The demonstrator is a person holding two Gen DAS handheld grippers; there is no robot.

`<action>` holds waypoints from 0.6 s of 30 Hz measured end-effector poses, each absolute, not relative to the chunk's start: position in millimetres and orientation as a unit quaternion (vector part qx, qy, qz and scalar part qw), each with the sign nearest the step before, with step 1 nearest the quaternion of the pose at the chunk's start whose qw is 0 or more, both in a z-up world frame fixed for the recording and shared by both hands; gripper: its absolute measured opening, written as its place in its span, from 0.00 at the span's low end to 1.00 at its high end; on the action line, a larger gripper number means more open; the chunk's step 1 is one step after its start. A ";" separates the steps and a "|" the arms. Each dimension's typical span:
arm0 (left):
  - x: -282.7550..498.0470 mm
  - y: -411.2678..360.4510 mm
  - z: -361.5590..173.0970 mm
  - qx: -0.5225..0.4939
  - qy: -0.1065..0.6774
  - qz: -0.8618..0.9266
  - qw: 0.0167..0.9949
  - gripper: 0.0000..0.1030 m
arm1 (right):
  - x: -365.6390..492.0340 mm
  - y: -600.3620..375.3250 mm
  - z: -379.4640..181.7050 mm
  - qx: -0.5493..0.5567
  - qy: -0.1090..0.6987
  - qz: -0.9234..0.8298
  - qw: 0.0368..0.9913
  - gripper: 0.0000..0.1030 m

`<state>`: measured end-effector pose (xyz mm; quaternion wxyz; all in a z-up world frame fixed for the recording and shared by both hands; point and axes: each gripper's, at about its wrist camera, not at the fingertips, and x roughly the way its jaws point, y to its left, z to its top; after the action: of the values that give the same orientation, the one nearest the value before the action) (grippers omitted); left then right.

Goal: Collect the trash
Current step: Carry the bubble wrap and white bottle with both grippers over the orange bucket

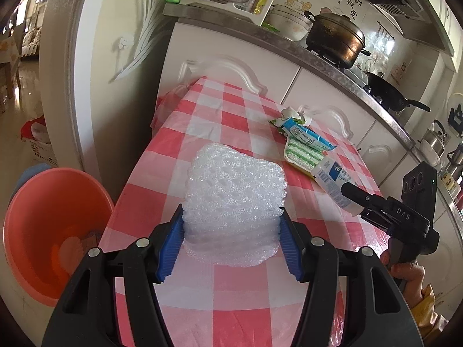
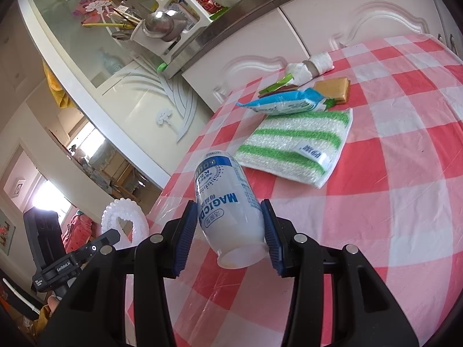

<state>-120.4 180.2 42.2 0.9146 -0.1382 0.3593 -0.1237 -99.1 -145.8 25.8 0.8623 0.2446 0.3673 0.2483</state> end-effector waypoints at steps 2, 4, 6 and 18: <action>-123.1 186.6 42.0 -0.142 0.359 -0.122 0.915 0.59 | -102.0 -139.6 25.7 0.239 0.370 0.248 0.863 0.45; -126.4 193.0 42.0 -0.146 0.357 -0.118 0.915 0.59 | -105.0 -133.0 25.4 0.235 0.374 0.251 0.861 0.45; -130.0 201.4 41.8 -0.154 0.355 -0.114 0.915 0.59 | -107.8 -125.7 25.3 0.232 0.378 0.256 0.859 0.45; -154.0 260.3 36.7 -0.188 0.344 -0.072 0.917 0.60 | -119.1 -68.4 38.0 0.205 0.400 0.303 0.840 0.45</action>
<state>-154.0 260.3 36.7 0.9172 -0.1882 0.3438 -0.0718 -119.1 -68.4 38.0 0.8403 0.2051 0.3997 0.3033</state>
